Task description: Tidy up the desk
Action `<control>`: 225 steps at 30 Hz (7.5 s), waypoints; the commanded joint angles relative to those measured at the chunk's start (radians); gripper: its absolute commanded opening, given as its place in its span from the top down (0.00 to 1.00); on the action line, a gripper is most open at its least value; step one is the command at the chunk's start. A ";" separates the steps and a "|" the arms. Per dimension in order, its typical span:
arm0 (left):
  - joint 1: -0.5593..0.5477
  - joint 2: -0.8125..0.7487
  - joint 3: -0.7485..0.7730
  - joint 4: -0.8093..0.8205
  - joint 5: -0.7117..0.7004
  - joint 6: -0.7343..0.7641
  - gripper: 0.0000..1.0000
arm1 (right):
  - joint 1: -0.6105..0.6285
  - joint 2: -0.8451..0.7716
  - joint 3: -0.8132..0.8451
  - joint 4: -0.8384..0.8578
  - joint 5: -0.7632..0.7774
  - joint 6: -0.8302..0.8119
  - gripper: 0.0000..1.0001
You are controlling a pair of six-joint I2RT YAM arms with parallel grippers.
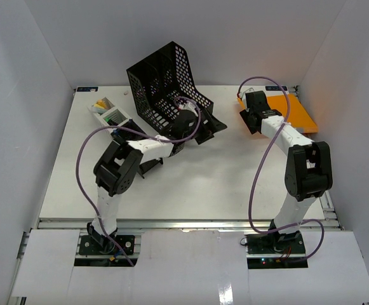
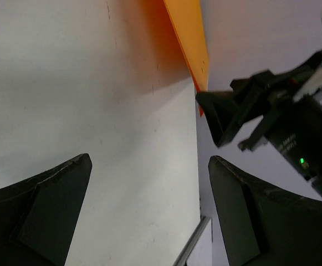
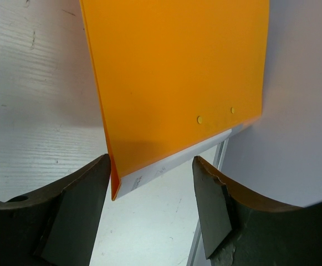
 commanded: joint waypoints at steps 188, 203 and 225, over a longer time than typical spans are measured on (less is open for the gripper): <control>0.462 -1.415 -0.305 -0.810 -0.080 0.570 0.02 | 0.262 -0.145 0.419 0.556 -0.778 0.298 0.92; 0.461 -1.660 -0.461 -0.915 -0.137 0.481 0.02 | 0.267 0.114 0.641 0.660 -0.740 0.341 0.92; 0.461 -1.708 -0.535 -0.918 -0.145 0.440 0.02 | 0.243 0.052 0.646 0.614 -0.846 0.471 0.92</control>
